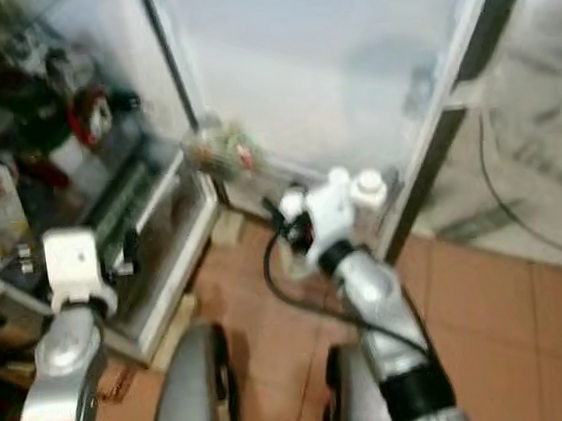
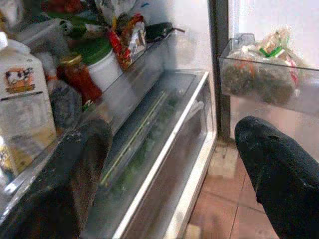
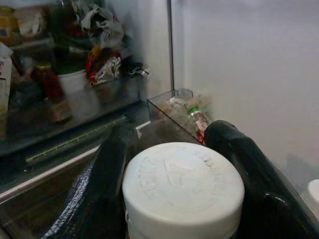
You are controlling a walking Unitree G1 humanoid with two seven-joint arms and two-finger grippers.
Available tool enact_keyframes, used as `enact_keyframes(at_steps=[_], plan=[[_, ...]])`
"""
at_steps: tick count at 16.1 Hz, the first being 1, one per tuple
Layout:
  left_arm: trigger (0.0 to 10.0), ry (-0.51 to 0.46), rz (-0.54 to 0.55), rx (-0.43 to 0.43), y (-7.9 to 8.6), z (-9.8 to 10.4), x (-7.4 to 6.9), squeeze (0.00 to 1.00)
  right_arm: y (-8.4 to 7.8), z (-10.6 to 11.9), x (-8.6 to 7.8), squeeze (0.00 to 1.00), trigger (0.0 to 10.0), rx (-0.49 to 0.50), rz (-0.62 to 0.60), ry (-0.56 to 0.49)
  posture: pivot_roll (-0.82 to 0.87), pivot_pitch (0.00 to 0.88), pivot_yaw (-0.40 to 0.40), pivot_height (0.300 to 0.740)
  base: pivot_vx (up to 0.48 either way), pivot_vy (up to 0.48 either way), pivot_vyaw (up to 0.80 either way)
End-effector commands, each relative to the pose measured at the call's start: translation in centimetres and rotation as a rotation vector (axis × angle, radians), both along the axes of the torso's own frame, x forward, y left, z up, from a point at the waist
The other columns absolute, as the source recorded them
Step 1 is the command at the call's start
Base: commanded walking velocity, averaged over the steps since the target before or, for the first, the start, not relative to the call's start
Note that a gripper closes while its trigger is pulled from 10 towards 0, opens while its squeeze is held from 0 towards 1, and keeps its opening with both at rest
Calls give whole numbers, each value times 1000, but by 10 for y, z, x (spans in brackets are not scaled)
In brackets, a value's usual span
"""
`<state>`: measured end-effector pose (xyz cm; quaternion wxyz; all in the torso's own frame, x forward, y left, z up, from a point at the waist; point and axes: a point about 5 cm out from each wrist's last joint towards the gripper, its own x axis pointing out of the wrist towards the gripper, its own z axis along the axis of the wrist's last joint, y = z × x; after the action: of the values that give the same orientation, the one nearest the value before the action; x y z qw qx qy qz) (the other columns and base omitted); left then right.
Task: Restocking fridge
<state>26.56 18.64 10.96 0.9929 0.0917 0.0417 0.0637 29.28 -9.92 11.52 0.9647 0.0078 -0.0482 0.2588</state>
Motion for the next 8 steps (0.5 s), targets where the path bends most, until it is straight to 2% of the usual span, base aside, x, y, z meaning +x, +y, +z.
enact_keyframes(at_steps=[1,3,8], plan=[[10000,-22,10,12,1,6,3,0,6,17,2,0,10000,24,38,-61,89,191,-11,631,262,0,0],[10000,-23,14,7,1,6,4,0,11,20,0,0,10000,29,89,-68,87,191,-12,631,358,0,0],[10000,-20,18,12,1,5,5,0,13,26,0,0,10000,34,117,-84,87,183,-14,631,343,0,0]])
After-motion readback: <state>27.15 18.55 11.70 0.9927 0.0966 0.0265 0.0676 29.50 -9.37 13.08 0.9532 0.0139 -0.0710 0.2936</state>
